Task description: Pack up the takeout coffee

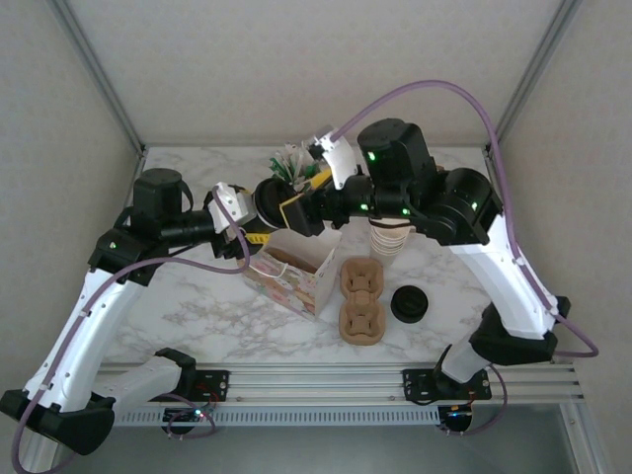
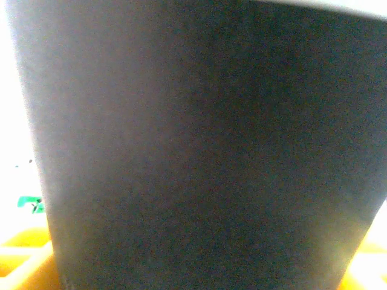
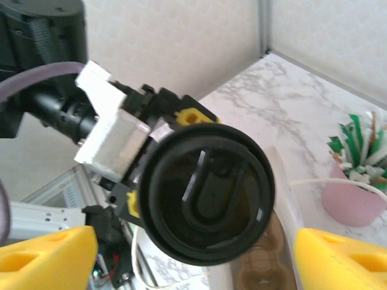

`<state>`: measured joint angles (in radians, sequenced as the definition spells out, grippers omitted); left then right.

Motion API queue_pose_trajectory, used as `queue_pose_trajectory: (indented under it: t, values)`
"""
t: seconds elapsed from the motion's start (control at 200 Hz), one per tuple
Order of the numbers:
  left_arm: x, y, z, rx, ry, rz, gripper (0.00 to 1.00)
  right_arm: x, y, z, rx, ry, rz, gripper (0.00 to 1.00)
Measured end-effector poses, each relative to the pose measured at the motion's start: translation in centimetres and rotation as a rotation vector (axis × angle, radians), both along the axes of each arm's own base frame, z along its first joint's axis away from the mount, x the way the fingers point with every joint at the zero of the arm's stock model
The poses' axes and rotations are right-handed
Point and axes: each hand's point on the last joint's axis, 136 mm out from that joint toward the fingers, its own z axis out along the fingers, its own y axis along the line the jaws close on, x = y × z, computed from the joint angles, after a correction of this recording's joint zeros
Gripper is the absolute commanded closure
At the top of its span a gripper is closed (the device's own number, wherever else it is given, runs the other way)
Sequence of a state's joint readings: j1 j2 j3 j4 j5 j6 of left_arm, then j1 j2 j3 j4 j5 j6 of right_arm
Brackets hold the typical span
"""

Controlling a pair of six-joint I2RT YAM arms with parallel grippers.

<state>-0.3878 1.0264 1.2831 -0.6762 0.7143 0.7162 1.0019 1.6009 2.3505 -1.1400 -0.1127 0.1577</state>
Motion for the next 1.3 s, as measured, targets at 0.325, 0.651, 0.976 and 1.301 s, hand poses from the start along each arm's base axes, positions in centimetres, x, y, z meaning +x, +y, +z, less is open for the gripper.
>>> queue_pose_trajectory:
  t: [0.325, 0.651, 0.976, 1.301]
  values:
    - [-0.3, -0.1, -0.2, 0.008, -0.003, -0.019, 0.29, 1.6, 2.1, -4.4, -0.122, 0.129, 0.010, 0.15]
    - [-0.5, -0.2, -0.3, 0.011, 0.003, -0.023, 0.29, 1.4, 2.0, -4.7, -0.125, 0.164, -0.002, 0.23]
    - [-0.6, -0.2, -0.6, 0.020, 0.013, -0.026, 0.29, 1.1, 2.4, -5.2, -0.123, 0.200, 0.011, 0.20]
    - [-0.8, 0.0, -1.1, 0.037, 0.028, -0.022, 0.29, 1.0, 2.7, -5.7, -0.127, 0.230, 0.021, 0.32]
